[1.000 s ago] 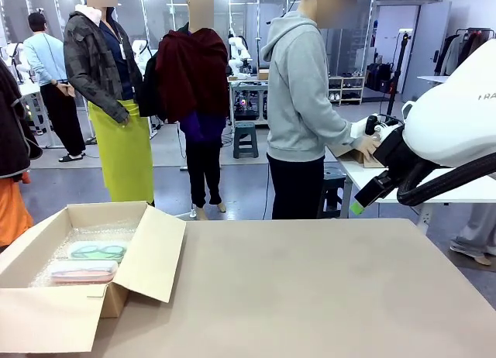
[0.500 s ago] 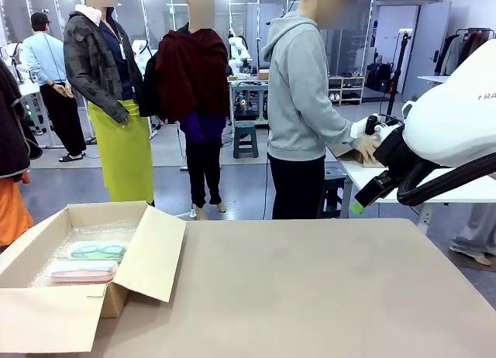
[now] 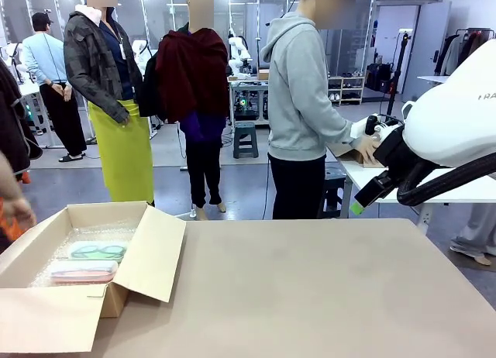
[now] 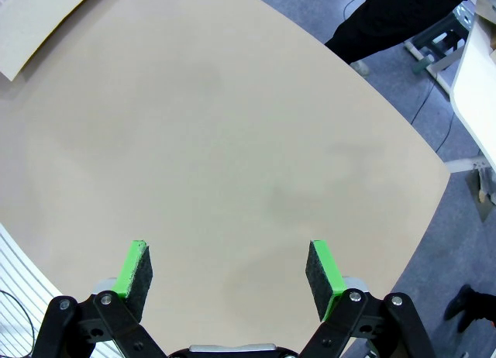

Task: Pack the glasses set securely to prepare it for shipping.
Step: Position the Package Box on the left side of the table.

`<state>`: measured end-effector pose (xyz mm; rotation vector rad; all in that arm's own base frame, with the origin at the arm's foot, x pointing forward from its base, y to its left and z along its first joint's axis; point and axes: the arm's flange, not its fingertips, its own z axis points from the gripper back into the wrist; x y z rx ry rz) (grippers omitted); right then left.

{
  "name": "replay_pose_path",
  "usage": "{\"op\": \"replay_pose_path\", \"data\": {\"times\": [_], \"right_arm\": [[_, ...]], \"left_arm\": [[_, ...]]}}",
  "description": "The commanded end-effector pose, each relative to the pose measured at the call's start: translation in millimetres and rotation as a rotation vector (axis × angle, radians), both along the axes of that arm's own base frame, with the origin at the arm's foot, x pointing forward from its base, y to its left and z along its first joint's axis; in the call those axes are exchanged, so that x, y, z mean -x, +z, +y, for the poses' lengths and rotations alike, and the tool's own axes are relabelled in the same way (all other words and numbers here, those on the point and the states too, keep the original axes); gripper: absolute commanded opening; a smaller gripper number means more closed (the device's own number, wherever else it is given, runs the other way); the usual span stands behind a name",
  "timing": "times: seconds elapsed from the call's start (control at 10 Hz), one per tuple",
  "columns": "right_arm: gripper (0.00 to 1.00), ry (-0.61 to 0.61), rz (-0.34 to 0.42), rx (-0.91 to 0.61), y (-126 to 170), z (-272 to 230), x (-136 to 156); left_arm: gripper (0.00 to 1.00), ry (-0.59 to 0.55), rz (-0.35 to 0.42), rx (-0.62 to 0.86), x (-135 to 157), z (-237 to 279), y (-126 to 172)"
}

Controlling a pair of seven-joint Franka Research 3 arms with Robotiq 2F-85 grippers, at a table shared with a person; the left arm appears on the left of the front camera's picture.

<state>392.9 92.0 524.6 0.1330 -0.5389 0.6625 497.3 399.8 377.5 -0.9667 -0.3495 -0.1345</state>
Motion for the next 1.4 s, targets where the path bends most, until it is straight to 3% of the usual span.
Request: {"op": "replay_pose_path", "data": {"times": [0.0, 0.2, 0.3, 0.6, 0.9, 1.3], "right_arm": [[1.0, -0.011, 0.005, 0.006, 0.8, 2.5, 1.1], [1.0, -0.011, 0.005, 0.006, 0.8, 2.5, 1.1], [1.0, -0.011, 0.005, 0.006, 0.8, 2.5, 1.1], [1.0, -0.011, 0.005, 0.006, 0.8, 2.5, 1.1], [1.0, -0.011, 0.005, 0.006, 0.8, 2.5, 1.1], [1.0, -0.011, 0.005, 0.006, 0.8, 2.5, 1.1]], "left_arm": [[1.0, -0.122, -0.135, -0.051, -23.6, -33.9, 64.5], [1.0, -0.222, -0.23, -0.129, -31.3, -78.3, 120.6], [1.0, -0.239, -0.214, -0.216, -31.6, -96.0, 147.2], [1.0, -0.418, -0.388, -0.375, -21.3, -174.7, 216.2], [1.0, -0.628, -0.597, -0.541, 10.9, -259.5, 239.8], [1.0, -0.807, -0.751, -0.644, 50.3, -329.4, 250.3]]}}
